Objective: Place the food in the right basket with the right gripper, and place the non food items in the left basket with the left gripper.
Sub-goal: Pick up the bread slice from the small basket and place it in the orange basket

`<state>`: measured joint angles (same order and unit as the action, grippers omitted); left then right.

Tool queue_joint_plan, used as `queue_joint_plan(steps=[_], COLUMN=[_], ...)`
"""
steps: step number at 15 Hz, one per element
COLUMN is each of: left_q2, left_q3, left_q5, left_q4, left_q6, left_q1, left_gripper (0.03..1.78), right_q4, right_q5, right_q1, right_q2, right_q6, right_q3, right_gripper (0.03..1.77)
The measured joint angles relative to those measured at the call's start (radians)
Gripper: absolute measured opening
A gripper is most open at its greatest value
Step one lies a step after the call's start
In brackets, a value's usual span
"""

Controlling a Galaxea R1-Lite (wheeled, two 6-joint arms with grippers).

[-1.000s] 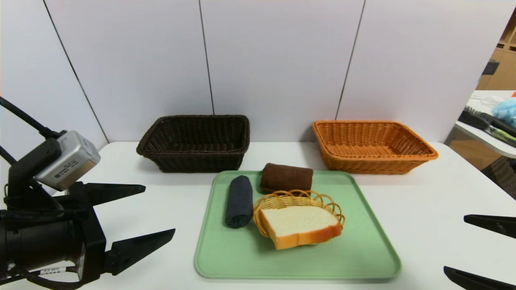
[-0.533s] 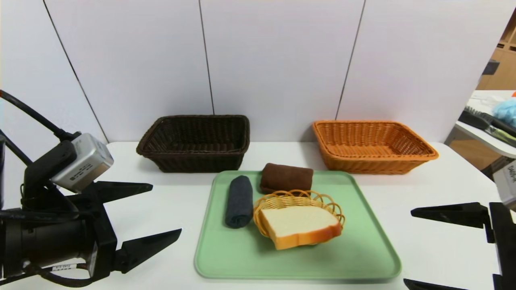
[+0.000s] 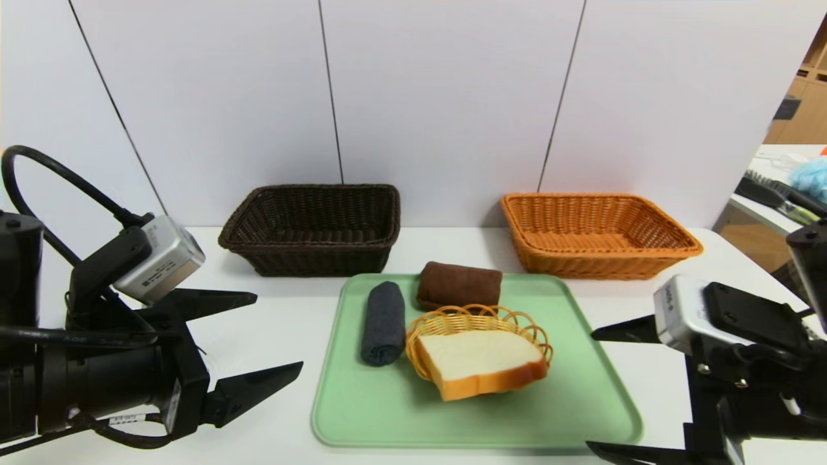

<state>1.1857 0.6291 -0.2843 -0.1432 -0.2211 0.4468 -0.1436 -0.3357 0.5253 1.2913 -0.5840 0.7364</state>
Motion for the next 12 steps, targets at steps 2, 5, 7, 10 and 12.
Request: queue_joint_plan(steps=[2, 5, 7, 10, 12], left_q2=[0.008, 0.013, 0.014, 0.014, 0.015], left_q3=[0.001, 0.000, 0.000, 0.000, 0.001], left_q5=[0.000, 0.000, 0.000, 0.000, 0.000], left_q4=[-0.001, -0.001, -0.001, -0.001, -0.001], left_q6=[0.000, 0.003, 0.004, 0.003, 0.004], left_q1=[0.000, 0.001, 0.001, 0.001, 0.001], left_gripper=[1.69, 1.69, 1.69, 1.69, 1.69], right_q4=[0.060, 0.201, 0.245, 0.253, 0.253], right_q5=[0.035, 0.087, 0.117, 0.130, 0.131], right_q1=[0.038, 0.096, 0.122, 0.141, 0.145], right_q2=[0.060, 0.148, 0.195, 0.241, 0.259], right_q6=[-0.002, 0.005, 0.006, 0.003, 0.002], right_q3=[0.015, 0.023, 0.030, 0.037, 0.042], right_gripper=[1.71, 1.71, 1.71, 1.71, 1.71])
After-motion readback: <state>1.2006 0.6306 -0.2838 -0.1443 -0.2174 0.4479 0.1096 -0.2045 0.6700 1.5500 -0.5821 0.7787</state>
